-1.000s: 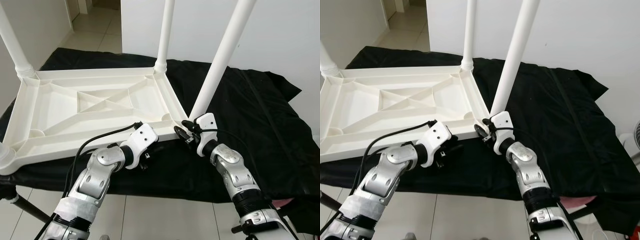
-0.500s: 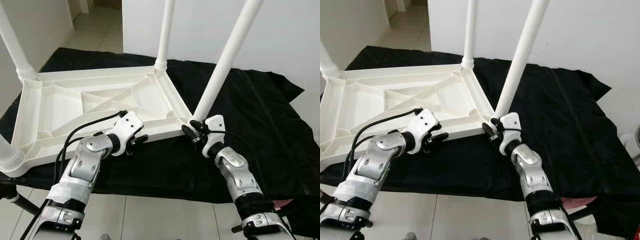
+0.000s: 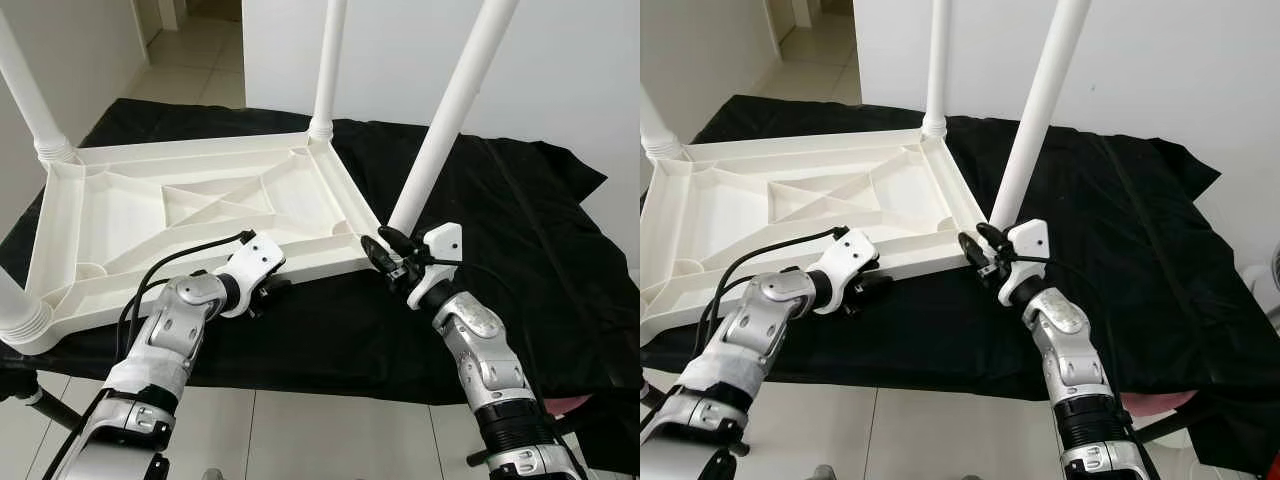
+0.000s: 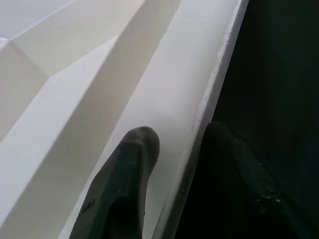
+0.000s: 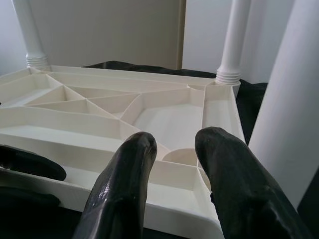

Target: Building children table

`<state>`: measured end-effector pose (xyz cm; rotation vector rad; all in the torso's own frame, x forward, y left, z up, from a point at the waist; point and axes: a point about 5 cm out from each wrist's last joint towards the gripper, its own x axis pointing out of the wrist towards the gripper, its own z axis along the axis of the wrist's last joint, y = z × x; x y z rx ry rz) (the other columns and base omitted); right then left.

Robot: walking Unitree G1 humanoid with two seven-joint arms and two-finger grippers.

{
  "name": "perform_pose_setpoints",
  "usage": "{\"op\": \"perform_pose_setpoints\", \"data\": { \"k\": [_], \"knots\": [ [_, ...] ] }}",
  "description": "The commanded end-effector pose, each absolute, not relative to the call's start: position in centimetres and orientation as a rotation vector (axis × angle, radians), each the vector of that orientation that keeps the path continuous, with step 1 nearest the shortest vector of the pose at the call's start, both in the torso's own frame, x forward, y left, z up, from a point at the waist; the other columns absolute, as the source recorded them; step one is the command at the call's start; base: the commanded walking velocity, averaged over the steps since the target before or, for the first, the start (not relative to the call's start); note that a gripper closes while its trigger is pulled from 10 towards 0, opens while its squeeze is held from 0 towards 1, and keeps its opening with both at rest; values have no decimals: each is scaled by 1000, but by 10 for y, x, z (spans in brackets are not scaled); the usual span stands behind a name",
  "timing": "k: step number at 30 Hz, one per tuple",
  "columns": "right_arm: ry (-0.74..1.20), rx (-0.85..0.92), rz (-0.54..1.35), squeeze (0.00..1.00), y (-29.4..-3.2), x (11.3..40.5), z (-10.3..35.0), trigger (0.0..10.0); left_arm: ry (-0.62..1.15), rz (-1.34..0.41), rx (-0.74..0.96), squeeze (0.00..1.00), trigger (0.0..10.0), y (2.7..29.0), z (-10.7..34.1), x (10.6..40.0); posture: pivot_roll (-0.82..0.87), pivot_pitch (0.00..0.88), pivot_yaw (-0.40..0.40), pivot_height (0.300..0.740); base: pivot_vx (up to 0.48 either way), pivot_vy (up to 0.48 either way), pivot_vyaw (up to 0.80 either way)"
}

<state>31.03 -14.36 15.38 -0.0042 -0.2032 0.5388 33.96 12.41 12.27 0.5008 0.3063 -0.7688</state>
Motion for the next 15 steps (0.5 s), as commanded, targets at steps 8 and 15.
{"op": "perform_pose_setpoints", "data": {
  "k": [8, 15],
  "knots": [
    [-182, 23, 459, 0, -142, 306, 141, 10000, 242, -390, 479, 0, 0, 137, 123, 363, -50, 0, 1, 740, 0, 0, 0],
    [-194, 33, 404, 0, -138, 307, 141, 10000, 223, -401, 450, 0, 0, 126, 126, 368, -59, 0, 23, 740, 0, 0, 0]
  ]
}}
